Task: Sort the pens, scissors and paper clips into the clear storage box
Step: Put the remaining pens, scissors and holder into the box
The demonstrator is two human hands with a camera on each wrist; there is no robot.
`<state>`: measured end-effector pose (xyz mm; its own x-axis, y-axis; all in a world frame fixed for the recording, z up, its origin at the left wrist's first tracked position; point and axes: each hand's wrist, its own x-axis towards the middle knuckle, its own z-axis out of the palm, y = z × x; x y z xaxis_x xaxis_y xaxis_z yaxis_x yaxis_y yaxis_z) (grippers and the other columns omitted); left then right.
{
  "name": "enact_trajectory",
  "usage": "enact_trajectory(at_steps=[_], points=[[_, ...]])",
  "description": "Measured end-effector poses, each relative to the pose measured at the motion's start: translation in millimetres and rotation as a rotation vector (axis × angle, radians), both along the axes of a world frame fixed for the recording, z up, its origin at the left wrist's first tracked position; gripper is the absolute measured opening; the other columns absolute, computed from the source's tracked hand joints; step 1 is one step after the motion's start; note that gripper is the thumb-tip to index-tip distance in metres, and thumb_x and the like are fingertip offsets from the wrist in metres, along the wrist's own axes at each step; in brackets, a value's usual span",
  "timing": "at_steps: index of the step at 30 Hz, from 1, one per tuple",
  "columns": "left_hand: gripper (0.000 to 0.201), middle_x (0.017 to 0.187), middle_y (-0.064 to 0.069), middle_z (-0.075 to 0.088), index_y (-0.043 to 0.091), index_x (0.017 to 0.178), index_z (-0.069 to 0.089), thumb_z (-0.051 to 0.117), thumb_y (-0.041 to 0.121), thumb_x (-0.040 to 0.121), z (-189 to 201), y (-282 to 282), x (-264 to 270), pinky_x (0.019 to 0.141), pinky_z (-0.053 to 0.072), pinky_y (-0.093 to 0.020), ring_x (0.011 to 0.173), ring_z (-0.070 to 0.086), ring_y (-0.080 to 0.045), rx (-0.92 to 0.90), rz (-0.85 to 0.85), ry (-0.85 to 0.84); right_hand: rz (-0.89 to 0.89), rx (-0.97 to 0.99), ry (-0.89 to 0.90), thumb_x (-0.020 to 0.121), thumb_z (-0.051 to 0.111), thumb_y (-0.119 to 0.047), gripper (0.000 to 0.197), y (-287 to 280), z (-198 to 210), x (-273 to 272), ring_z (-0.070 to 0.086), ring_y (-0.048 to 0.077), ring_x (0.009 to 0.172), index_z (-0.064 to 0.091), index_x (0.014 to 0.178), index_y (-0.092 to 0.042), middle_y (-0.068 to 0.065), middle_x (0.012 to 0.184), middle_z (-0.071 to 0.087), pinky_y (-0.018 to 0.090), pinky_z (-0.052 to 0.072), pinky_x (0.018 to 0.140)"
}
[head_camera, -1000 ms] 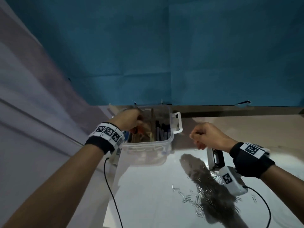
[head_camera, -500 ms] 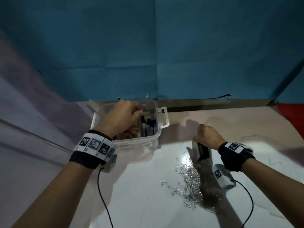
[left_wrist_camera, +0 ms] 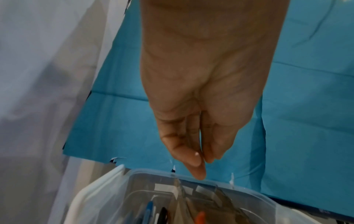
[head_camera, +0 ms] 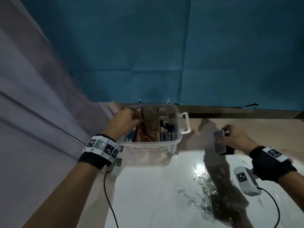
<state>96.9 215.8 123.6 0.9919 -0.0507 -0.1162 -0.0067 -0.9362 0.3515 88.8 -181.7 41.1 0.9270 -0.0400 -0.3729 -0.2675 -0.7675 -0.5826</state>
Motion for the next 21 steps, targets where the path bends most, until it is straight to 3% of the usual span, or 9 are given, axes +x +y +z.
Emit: enact_trajectory(at_steps=[4,6,8,10,13,17,21], points=[[0.043,0.06,-0.002,0.06,0.015,0.06,0.057,0.072,0.044,0.088,-13.2,-5.2,-1.4,0.055,0.04,-0.027,0.06,0.06,-0.019,-0.005,0.096,0.099,0.1,0.186,-0.25,0.083,0.078,-0.027,0.03,41.5,81.1,19.5,0.063,0.012,0.087,0.062,0.107,-0.019,-0.004,0.098,0.067,0.029,0.049,0.07],[0.042,0.059,0.001,0.057,0.015,0.062,0.056,0.075,0.045,0.086,-20.8,-10.7,-3.2,0.056,0.04,-0.028,0.061,0.058,-0.017,-0.019,0.138,0.113,0.214,0.272,-0.282,0.081,0.08,-0.026,0.024,72.8,109.6,27.9,0.063,0.009,0.08,0.066,0.098,-0.018,0.0,0.092,0.07,0.028,0.049,0.069],[0.033,0.064,0.0,0.06,0.011,0.072,0.063,0.076,0.038,0.085,-27.5,-13.3,-4.8,0.06,0.045,-0.029,0.071,0.064,-0.022,-0.025,0.152,0.118,0.35,0.297,-0.299,0.078,0.082,-0.024,0.023,106.7,122.9,36.6,0.065,0.01,0.078,0.071,0.095,-0.015,0.007,0.093,0.074,0.034,0.052,0.072],[0.022,0.073,-0.005,0.062,0.005,0.084,0.068,0.075,0.027,0.084,-31.1,-13.3,-6.4,0.063,0.048,-0.03,0.08,0.067,-0.027,-0.036,0.169,0.108,0.457,0.299,-0.306,0.073,0.085,-0.03,0.033,137.4,122.9,42.2,0.069,0.009,0.087,0.071,0.101,-0.021,-0.001,0.097,0.074,0.035,0.055,0.082],[0.014,0.067,-0.001,0.058,0.01,0.074,0.062,0.072,0.016,0.082,-31.1,-8.6,-8.6,0.061,0.045,-0.029,0.071,0.062,-0.024,-0.068,0.188,0.072,0.532,0.298,-0.334,0.07,0.086,-0.036,0.046,173.0,111.6,47.4,0.065,0.007,0.097,0.067,0.11,-0.024,-0.01,0.107,0.07,0.029,0.052,0.085],[0.014,0.07,-0.006,0.06,0.011,0.069,0.059,0.07,0.015,0.077,-32.7,-2.5,-9.8,0.064,0.057,-0.037,0.075,0.065,-0.028,-0.075,0.214,0.053,0.618,0.238,-0.348,0.072,0.085,-0.025,0.043,199.5,100.5,49.4,0.062,0.012,0.084,0.063,0.109,-0.02,-0.005,0.099,0.068,0.026,0.048,0.071],[0.013,0.082,-0.015,0.064,0.005,0.08,0.063,0.07,0.016,0.08,-36.7,-2.8,-10.9,0.067,0.052,-0.034,0.086,0.065,-0.033,-0.106,0.212,0.058,0.74,0.083,-0.333,0.075,0.083,-0.018,0.043,210.0,92.2,51.2,0.053,0.0,0.075,0.063,0.113,-0.018,-0.01,0.1,0.062,0.005,0.036,0.059]])
